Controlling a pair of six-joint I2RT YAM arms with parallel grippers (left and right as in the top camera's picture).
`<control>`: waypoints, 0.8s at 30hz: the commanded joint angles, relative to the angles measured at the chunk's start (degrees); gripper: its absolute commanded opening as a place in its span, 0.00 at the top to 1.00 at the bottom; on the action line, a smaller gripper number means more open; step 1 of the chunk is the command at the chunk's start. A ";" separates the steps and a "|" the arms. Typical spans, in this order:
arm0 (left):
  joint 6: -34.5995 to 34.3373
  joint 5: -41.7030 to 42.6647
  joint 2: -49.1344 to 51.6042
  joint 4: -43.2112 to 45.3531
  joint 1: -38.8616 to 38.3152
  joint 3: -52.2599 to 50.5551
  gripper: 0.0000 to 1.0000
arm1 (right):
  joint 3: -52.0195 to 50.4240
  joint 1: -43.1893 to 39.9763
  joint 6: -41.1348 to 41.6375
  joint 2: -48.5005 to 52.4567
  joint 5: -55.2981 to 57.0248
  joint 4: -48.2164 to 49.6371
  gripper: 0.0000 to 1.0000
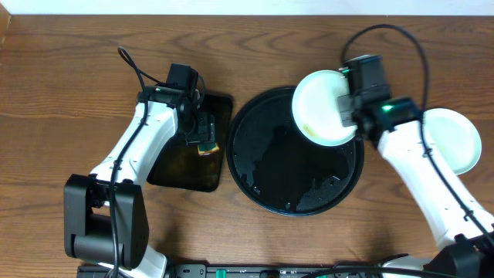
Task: Clean dirty plates on tray and stack at the side
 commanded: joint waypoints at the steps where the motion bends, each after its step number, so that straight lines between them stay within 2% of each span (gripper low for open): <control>1: 0.31 -0.90 -0.13 0.04 0.31 -0.11 0.19 | 0.15 6.14 1.73 -1.11 17.68 0.55 0.99; 4: 0.31 -0.90 -0.13 0.04 0.31 -0.11 0.19 | 0.15 10.34 3.04 -1.11 25.90 0.83 0.99; 9: 0.31 -0.90 -0.13 0.02 0.31 -0.11 0.19 | 0.15 13.51 4.52 -1.11 32.39 1.22 0.99; 17: 0.33 -0.90 -0.13 0.04 0.31 -0.11 0.19 | 0.15 14.36 4.46 -1.11 36.76 4.66 0.99; 24: 0.31 -0.90 -0.13 0.26 0.31 -0.11 0.19 | 0.15 18.29 3.45 -1.11 37.35 5.40 0.99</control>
